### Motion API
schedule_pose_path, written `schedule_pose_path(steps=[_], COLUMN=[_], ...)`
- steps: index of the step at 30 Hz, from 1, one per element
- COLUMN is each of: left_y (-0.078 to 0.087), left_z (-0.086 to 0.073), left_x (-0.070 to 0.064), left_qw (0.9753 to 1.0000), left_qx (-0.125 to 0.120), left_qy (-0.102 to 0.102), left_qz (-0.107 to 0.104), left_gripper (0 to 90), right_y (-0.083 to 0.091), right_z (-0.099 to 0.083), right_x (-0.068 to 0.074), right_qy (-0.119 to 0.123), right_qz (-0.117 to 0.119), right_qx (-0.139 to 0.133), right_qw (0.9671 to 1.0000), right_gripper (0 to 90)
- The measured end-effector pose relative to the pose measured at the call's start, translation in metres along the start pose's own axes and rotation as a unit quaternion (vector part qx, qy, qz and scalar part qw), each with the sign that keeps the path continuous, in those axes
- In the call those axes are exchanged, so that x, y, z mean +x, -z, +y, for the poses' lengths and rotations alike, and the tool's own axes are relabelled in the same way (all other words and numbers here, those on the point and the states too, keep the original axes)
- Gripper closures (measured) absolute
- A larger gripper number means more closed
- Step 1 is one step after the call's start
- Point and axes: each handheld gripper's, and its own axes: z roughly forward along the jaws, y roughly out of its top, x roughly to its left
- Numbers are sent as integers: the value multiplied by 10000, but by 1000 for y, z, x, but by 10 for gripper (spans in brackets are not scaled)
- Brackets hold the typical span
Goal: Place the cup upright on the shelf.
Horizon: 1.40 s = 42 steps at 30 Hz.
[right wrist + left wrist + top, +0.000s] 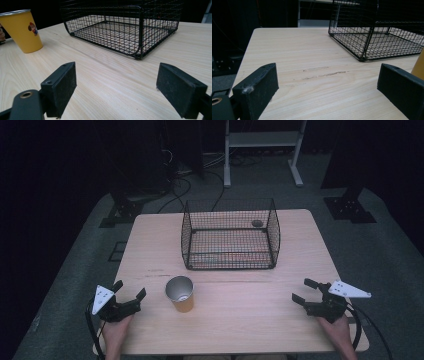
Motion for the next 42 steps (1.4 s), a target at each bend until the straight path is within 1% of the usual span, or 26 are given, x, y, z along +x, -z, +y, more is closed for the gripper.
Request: schedule_pose_path(steps=[2,4,6,7,9,11,12,15,18,19,26,27,28,29,30,32,33,36,42], left_y=[0,1,0,0,-1,-1,-1,-1,-2,-3,-3,-3,-3,-4,-4,-4,-4,-4,-6], left_z=[0,0,0,0,0,0,0,0,0,0,1,1,1,2,2,4,4,4,4], left_x=[-1,-3,-4,-7,-10,-12,-12,-16,-19,-21,-29,-30,-30,-34,-34,-38,-39,-42,-47], left_qw=[10000,9999,9999,9998,9996,9993,9993,9986,9983,9979,9966,9963,9963,9956,9956,9943,9940,9927,9908], left_qx=[3,9,26,40,39,38,38,49,46,40,43,47,47,43,43,34,11,13,12], left_qy=[0,-37,-69,-124,-170,-181,-181,-248,-273,-286,-342,-377,-377,-441,-441,-580,-569,-627,-668], left_qz=[-26,-102,-125,-173,-241,-322,-322,-473,-522,-576,-742,-772,-772,-828,-828,-891,-938,-1028,-1181], left_gripper=[26,25,25,25,25,25,25,18,18,18,18,18,18,18,18,18,18,18,18], right_y=[0,0,0,0,0,0,0,0,0,0,0,0,0,0,0,0,0,0,-1], right_z=[0,0,0,0,0,0,0,0,0,0,0,0,0,0,0,0,0,0,0], right_x=[0,0,1,1,1,1,1,1,2,2,2,2,2,2,2,2,2,2,2], right_qy=[7,19,38,49,51,40,40,55,65,68,62,59,59,58,58,66,61,53,48], right_qz=[-3,4,2,-2,-10,-11,-11,-20,-22,-28,-38,-38,-38,-38,-38,-40,-39,-38,-41], right_qx=[2,8,18,26,31,29,29,35,42,48,57,57,57,57,57,60,59,64,62], right_qw=[10000,10000,10000,10000,10000,10000,10000,10000,10000,10000,10000,10000,10000,10000,10000,10000,10000,10000,10000], right_gripper=[153,153,153,154,154,153,153,154,154,153,153,153,153,154,154,154,154,154,154])
